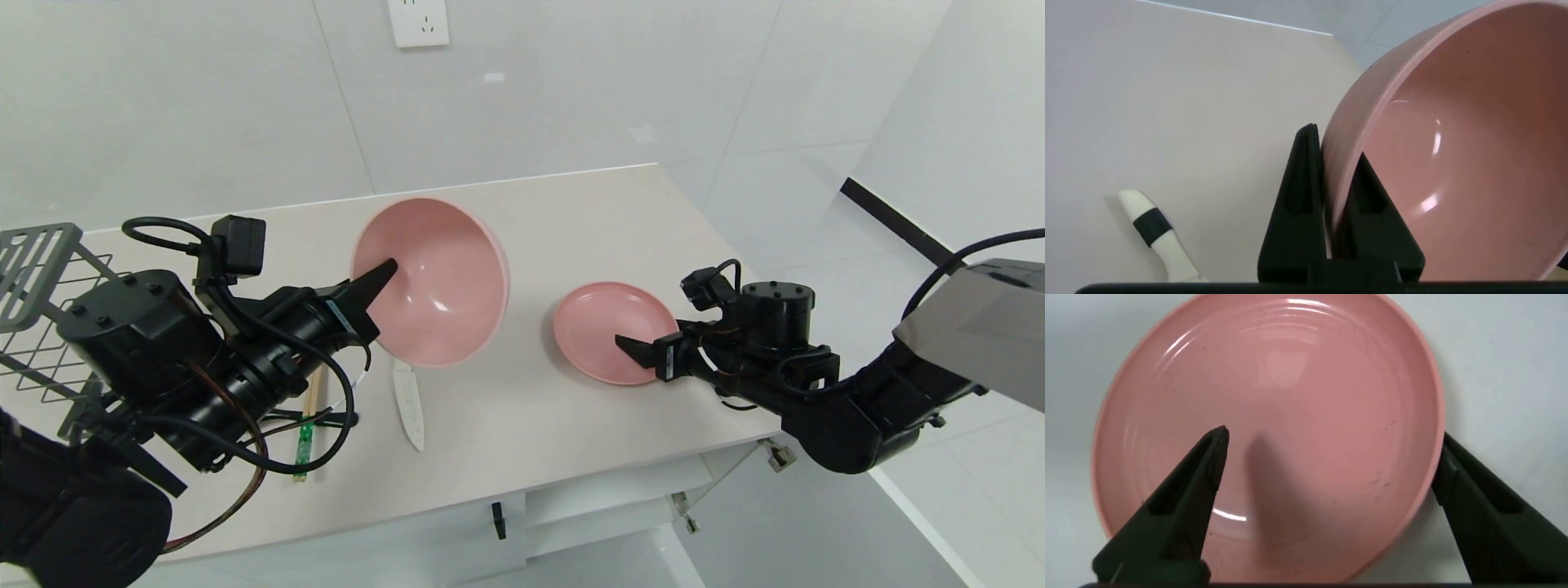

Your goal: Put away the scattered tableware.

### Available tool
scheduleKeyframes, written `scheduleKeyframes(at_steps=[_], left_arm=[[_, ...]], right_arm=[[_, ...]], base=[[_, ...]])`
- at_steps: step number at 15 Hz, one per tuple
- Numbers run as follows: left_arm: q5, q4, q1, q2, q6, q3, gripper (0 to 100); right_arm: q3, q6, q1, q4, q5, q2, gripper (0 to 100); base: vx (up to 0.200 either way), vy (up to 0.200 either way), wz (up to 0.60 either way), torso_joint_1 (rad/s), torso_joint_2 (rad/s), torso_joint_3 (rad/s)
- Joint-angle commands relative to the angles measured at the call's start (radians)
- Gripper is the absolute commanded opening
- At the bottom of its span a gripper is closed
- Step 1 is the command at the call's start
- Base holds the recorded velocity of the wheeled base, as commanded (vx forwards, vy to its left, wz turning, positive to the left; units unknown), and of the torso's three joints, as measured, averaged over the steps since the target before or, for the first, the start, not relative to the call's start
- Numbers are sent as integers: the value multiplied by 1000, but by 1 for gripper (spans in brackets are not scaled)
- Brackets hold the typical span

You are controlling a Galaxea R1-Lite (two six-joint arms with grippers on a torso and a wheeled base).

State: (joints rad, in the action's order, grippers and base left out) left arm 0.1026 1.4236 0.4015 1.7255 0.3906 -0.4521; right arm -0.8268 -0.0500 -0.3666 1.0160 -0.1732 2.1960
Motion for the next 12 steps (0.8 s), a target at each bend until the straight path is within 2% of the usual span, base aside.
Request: scheduleKeyframes(at_steps=[1, 5, 7, 12], left_arm=[[0, 0, 0, 2, 1, 0, 0], [-1, 0, 0, 3, 1, 0, 0], [-1, 0, 2, 2, -1, 1, 0], [-1, 0, 3, 2, -3, 7, 0]], right_arm=[[9, -1, 0, -4, -3, 7, 0], [0, -4, 11, -2, -2, -41, 0], [-2, -27, 15, 41, -2, -67, 0], [54, -51, 6, 52, 37, -45, 0]], base=[[0, 0, 0, 0, 0, 0], [0, 0, 0, 0, 0, 0], [0, 0, 0, 0, 0, 0], [0, 0, 0, 0, 0, 0]])
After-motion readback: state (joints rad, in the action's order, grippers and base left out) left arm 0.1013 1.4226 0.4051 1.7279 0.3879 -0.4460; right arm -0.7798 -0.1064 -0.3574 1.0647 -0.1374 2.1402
